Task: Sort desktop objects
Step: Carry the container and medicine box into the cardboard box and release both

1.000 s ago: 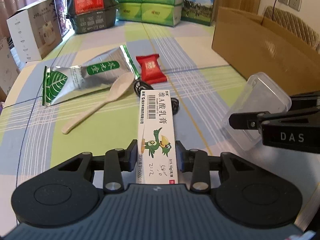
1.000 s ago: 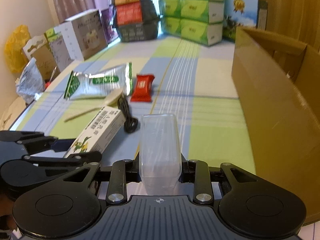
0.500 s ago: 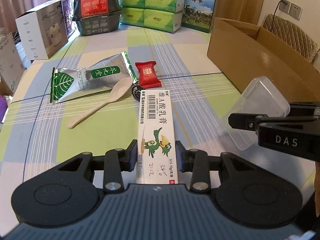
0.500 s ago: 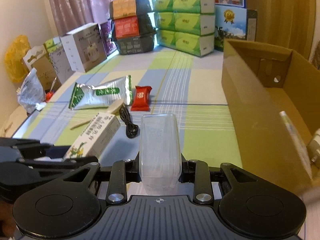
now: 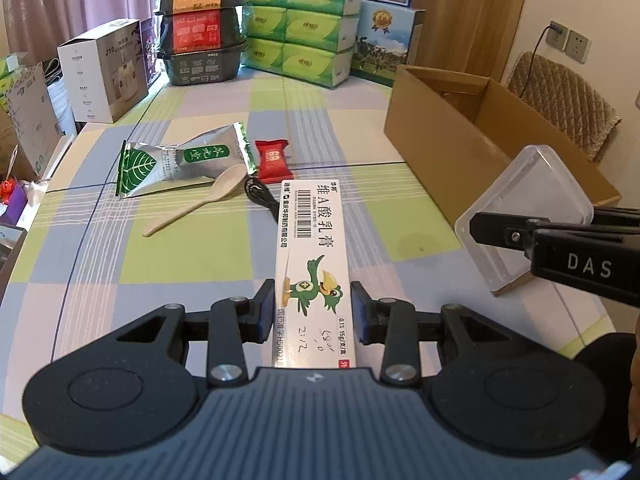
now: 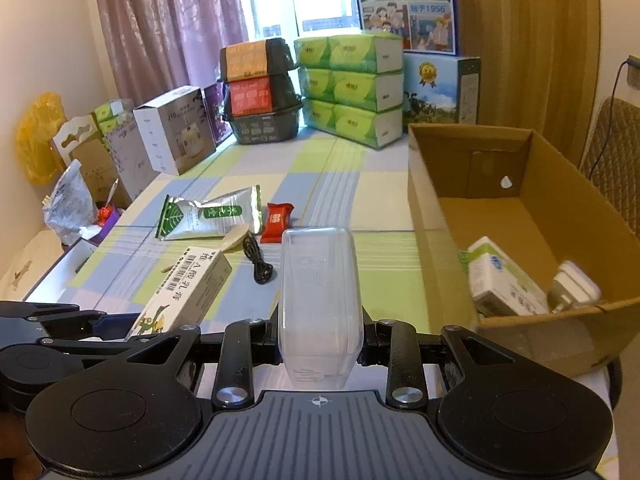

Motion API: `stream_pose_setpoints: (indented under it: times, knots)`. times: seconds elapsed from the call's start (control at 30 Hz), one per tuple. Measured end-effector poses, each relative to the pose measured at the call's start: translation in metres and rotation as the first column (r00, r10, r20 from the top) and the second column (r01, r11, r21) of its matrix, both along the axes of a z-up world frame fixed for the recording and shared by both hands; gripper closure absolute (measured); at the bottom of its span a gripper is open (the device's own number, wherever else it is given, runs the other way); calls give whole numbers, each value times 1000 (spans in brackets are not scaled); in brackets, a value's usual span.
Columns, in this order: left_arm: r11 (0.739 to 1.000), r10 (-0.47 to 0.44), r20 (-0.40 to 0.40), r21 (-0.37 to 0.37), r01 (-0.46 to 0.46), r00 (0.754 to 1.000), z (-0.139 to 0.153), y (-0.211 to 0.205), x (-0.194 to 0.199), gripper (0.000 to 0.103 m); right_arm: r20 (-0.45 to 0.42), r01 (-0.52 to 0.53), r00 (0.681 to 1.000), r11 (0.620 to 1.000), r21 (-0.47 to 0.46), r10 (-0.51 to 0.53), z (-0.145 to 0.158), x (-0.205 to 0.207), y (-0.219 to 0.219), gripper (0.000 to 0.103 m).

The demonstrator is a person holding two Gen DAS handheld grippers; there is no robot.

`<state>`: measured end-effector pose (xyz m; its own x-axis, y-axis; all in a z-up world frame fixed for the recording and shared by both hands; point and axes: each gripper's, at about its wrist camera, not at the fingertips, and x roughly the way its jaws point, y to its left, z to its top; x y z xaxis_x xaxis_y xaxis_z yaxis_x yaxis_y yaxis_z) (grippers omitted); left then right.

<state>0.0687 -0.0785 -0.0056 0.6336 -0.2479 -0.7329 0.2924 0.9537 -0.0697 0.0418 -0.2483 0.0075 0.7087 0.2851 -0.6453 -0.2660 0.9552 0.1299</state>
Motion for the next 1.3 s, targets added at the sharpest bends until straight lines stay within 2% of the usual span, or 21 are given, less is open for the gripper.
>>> stream_pose_setpoints:
  times: [0.17,0.43,0.9,1.3]
  knots:
    - [999,0,-10,-53,0,1000,13,-5,-17,70,26,-10,1000,1000,-14,10,11,-18,-10,75]
    - [998,-48,21,-44,49,999,26,-29,-31,70,40,28,999,1000,-4,-27,17,-31,-36,75]
    - [992,-114,43,-49,116,993,44,-66,-28,70,81,106,991,994,28,-108,39,-31,-85,75]
    - [979,-192,62,-56,196,979,59,-121,-20,70,113,184,976,982,38,-187,51,-23,-136,75]
